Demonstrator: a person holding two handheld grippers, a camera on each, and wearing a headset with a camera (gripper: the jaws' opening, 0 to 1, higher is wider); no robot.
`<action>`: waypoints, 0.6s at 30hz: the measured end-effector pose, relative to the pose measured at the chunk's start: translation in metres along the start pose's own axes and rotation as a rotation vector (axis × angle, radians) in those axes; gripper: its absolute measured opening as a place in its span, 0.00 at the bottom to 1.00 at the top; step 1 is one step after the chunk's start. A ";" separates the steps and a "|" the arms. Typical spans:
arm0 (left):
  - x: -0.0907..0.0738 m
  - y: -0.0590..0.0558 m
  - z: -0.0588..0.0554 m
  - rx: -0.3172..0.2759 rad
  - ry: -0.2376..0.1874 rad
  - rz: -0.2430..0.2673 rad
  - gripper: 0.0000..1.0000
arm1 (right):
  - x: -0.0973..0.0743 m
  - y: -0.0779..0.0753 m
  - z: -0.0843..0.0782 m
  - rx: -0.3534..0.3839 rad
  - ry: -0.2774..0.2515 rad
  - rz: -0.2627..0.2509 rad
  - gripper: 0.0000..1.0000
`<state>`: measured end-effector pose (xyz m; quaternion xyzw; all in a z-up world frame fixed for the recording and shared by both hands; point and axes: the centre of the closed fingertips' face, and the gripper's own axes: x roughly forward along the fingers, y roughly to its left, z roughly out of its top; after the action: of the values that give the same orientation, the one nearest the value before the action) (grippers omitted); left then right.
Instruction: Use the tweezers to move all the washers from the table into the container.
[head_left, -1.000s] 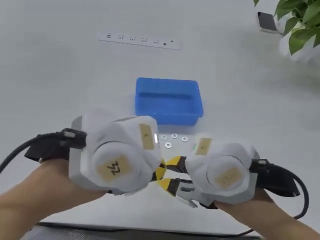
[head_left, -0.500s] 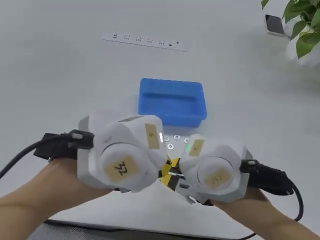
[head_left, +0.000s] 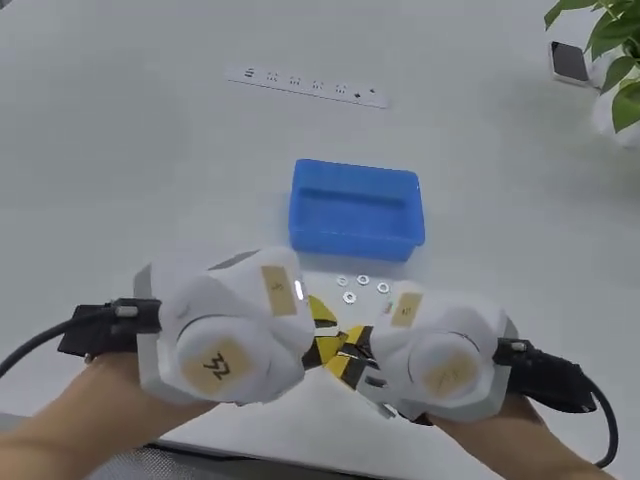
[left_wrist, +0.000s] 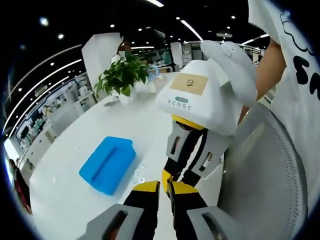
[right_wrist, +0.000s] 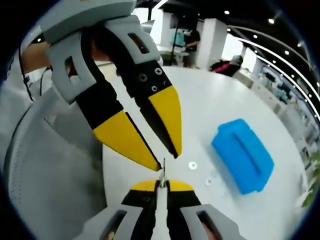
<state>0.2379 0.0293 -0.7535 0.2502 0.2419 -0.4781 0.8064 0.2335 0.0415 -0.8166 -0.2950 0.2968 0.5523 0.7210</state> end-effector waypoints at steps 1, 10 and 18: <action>0.000 0.000 0.001 0.010 -0.006 -0.005 0.08 | 0.000 0.000 0.000 -0.005 0.002 0.000 0.02; 0.002 -0.008 0.002 0.080 0.000 -0.069 0.00 | 0.001 -0.001 0.001 -0.038 0.015 -0.004 0.03; 0.000 -0.009 -0.001 0.078 -0.004 -0.080 0.00 | -0.001 0.001 0.007 -0.087 0.009 -0.008 0.05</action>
<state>0.2297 0.0256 -0.7559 0.2706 0.2311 -0.5195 0.7768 0.2336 0.0465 -0.8115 -0.3298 0.2745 0.5605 0.7083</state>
